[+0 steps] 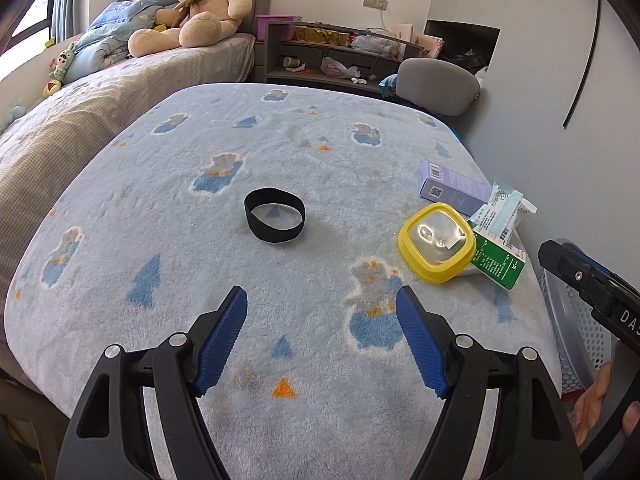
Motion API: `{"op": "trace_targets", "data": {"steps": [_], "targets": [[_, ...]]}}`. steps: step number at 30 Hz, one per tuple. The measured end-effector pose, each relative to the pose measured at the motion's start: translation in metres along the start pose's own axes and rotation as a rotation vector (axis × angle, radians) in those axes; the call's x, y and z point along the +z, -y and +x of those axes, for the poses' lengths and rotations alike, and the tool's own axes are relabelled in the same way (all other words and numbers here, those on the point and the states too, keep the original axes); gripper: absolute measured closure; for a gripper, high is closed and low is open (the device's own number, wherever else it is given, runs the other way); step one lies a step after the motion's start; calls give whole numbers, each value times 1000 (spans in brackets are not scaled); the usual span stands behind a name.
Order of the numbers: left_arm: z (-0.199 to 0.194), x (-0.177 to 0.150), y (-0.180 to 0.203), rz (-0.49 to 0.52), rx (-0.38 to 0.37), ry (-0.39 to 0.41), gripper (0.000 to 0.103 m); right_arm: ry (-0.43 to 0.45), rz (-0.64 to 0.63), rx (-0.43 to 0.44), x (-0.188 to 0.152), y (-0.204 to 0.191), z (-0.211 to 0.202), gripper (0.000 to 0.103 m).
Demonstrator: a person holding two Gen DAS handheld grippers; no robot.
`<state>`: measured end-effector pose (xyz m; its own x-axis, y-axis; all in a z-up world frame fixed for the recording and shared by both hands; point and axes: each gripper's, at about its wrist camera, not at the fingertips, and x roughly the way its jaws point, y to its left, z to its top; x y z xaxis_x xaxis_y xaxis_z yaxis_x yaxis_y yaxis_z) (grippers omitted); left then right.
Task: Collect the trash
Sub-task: 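Reach the right gripper to the green-and-white medicine box and grasp it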
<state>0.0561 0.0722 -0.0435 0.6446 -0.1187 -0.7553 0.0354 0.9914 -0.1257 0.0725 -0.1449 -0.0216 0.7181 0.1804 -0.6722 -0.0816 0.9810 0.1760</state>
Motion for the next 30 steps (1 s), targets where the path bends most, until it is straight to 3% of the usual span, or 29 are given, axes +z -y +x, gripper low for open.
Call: {"op": "trace_targets", "data": {"steps": [15, 30], "targets": [[12, -2, -11, -26, 2, -17, 29, -50, -22, 24, 8, -13, 26, 21], [20, -4, -15, -40, -13, -37, 29, -94, -67, -34, 11, -9, 53, 21]]}}
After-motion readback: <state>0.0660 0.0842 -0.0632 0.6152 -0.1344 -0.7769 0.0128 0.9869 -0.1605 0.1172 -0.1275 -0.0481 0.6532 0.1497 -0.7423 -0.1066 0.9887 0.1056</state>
